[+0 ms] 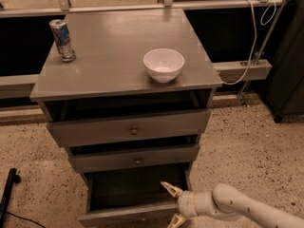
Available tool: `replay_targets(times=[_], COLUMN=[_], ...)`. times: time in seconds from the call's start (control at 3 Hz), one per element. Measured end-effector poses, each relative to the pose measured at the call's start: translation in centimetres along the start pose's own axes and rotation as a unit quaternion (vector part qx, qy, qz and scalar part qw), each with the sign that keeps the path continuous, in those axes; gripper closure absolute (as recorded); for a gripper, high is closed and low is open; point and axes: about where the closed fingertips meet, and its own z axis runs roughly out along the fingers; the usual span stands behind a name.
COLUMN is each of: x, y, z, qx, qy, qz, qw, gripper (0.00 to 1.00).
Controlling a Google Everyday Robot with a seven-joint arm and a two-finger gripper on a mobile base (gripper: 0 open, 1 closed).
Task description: Close bottom drawer
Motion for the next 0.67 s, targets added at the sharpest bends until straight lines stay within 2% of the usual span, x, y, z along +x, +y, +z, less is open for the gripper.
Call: replay_targets(times=[0.33,0.67], x=[3.1,9.5], y=[1.1,4.4], z=[0.9,1.2], qx=[-0.019,-0.030], qy=[0.040,0.116], qz=[0.015,0.043], qw=[0.9989,0.9919], gripper=[0.00,0.27])
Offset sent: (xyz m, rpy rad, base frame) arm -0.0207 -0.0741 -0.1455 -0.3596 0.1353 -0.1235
